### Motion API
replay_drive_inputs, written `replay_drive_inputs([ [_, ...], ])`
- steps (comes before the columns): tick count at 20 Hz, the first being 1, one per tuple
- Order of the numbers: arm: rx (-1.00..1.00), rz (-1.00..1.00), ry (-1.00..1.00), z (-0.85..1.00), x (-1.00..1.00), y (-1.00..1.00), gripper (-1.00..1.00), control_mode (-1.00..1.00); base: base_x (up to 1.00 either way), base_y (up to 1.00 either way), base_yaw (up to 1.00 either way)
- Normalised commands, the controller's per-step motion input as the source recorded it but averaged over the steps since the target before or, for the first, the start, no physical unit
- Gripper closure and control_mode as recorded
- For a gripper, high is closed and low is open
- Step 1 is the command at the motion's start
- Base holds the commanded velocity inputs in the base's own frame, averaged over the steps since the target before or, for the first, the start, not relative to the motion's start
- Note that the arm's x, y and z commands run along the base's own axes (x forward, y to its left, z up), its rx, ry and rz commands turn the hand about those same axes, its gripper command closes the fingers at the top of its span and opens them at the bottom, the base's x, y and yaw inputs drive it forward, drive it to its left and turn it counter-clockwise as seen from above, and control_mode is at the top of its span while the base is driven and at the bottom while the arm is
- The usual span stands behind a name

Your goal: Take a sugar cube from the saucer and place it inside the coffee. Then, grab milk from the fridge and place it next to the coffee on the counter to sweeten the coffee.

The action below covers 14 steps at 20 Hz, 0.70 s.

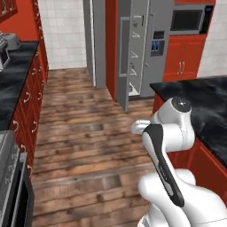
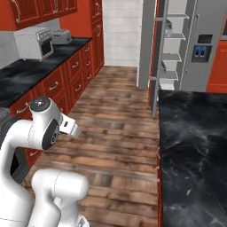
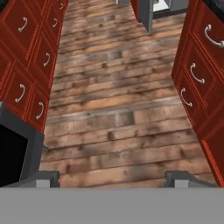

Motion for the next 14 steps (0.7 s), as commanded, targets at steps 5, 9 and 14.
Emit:
replay_drive_inputs([
  [5, 0.00, 0.00, 0.00, 0.00, 0.00, 0.00, -1.00, 1.00, 1.00, -0.19, 0.03],
  [9, 0.00, 0.00, 0.00, 0.00, 0.00, 0.00, -1.00, 1.00, 1.00, -0.33, 0.03],
  [14, 0.00, 0.00, 0.00, 0.00, 0.00, 0.00, -1.00, 1.00, 1.00, -0.29, 0.03],
])
